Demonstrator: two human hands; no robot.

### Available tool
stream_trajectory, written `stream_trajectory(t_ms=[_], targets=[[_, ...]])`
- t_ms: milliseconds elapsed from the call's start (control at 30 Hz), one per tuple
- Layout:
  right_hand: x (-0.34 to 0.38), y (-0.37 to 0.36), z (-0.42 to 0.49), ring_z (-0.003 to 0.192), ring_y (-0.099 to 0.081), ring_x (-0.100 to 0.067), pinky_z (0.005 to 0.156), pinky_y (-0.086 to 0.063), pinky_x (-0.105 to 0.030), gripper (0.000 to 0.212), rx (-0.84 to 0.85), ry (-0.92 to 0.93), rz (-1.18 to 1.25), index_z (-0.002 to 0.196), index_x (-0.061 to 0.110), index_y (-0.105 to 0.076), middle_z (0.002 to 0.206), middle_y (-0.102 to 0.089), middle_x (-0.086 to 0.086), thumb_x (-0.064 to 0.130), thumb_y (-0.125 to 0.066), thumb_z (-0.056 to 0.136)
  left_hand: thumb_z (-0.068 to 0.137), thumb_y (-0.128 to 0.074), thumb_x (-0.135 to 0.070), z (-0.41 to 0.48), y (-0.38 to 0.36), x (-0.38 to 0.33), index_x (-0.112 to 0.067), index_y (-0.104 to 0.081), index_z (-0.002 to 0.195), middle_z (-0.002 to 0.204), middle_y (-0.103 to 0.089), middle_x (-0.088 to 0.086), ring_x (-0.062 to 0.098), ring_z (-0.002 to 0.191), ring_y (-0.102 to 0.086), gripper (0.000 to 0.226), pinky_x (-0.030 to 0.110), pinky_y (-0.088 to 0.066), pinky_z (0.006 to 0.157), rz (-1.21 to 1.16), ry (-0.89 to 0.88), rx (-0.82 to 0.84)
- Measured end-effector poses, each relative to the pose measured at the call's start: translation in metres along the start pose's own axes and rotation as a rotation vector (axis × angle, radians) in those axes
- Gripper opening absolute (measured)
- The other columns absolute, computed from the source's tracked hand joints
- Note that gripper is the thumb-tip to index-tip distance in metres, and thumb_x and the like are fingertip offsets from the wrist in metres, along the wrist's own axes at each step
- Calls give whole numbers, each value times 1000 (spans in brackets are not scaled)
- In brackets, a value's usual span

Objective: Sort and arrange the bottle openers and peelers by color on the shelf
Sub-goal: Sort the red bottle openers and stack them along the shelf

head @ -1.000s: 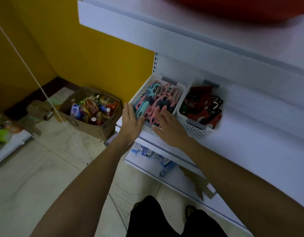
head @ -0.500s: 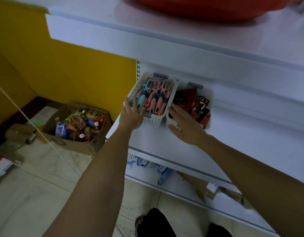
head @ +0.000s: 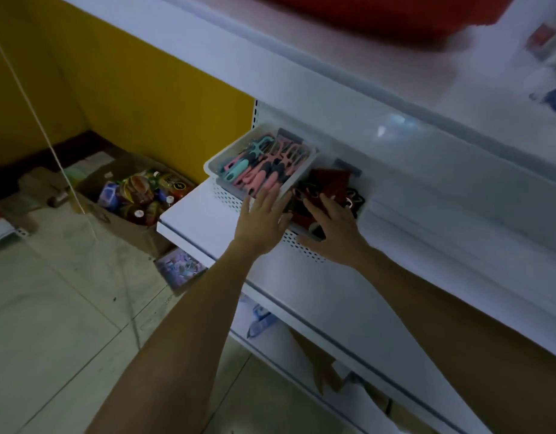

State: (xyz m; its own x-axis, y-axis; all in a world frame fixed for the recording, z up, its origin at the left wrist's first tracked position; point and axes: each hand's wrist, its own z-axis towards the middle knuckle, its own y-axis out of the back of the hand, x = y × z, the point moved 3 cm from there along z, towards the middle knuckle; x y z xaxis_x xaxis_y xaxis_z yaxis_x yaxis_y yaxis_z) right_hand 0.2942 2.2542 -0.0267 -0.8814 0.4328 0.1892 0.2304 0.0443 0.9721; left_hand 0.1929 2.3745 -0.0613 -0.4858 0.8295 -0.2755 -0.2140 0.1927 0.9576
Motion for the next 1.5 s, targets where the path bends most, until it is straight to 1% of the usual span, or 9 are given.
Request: stream_trajectory(t_ms=[100, 200, 333, 600, 900, 1000, 1133, 1367, 1500], targets=[[-5, -6, 22, 144, -6, -25, 116, 1, -43, 74, -101, 0, -16, 146, 34, -18, 157, -7, -4, 68, -25, 81, 94, -12, -50, 5, -12, 12, -25, -38, 142, 147, -40, 4, 23, 137, -31, 60, 47, -13, 115, 5, -19, -184], [-14, -14, 42, 141, -18, -25, 116, -8, -46, 76, -226, -21, -18, 143, 36, -29, 154, -22, -3, 72, -15, 77, 89, -26, -38, 7, -23, 10, -19, -65, 116, 115, -65, 8, 28, 107, -58, 51, 50, -35, 102, -21, -25, -461], [-21, -22, 54, 122, -47, -21, 102, -34, -50, 85, -332, 94, -57, 136, 36, -43, 130, -55, 1, 83, -9, 73, 87, -25, -38, 18, -30, 6, -22, -66, 111, 109, -67, 6, 27, 105, -56, 50, 42, -30, 102, -34, 74, -585], [-24, -23, 52, 138, -27, -16, 113, -10, -47, 53, -266, 114, -60, 137, 50, -32, 150, -32, 11, 67, -19, 88, 80, -22, -37, 31, -34, 11, -28, -61, 118, 121, -62, 5, 27, 114, -49, 55, 40, -26, 104, -61, 47, -680], [-22, -26, 32, 138, -27, -17, 110, -10, -41, 54, -274, 100, -72, 137, 47, -35, 150, -32, 9, 68, -23, 88, 70, -17, -58, 33, -31, 15, -18, -51, 133, 134, -53, 11, 28, 125, -43, 81, 40, -22, 106, -158, -30, -560], [-18, -27, 17, 137, -30, -19, 110, -14, -42, 56, -259, 103, -89, 138, 46, -34, 150, -32, 6, 68, -23, 88, 64, -12, -63, 22, -32, 12, -17, -41, 141, 149, -35, 10, 27, 139, -25, 94, 44, -13, 114, -211, -27, -544], [-19, -29, -11, 141, -19, -21, 111, -11, -43, 59, -236, 71, -94, 141, 44, -26, 154, -23, 3, 69, -22, 88, 73, -23, -54, -7, -37, -12, -20, -26, 147, 157, -12, 9, 25, 145, -3, 81, 40, -2, 116, -397, -11, -521], [-37, -38, -95, 144, 8, -23, 115, 2, -45, 74, -271, 6, 8, 146, 42, -5, 158, 6, -3, 70, -33, 84, 96, -41, -19, -65, -47, -71, -26, -41, 138, 142, -43, 3, 22, 127, -43, 43, 47, -35, 108, -976, -42, -244], [-52, -43, -129, 144, 9, -22, 114, 3, -49, 80, -341, -51, 31, 146, 42, -4, 158, 5, -2, 73, -38, 80, 93, -43, -13, -90, -53, -99, -29, -51, 125, 130, -54, 6, 24, 114, -54, 36, 49, -44, 100, -1100, -74, -190]])
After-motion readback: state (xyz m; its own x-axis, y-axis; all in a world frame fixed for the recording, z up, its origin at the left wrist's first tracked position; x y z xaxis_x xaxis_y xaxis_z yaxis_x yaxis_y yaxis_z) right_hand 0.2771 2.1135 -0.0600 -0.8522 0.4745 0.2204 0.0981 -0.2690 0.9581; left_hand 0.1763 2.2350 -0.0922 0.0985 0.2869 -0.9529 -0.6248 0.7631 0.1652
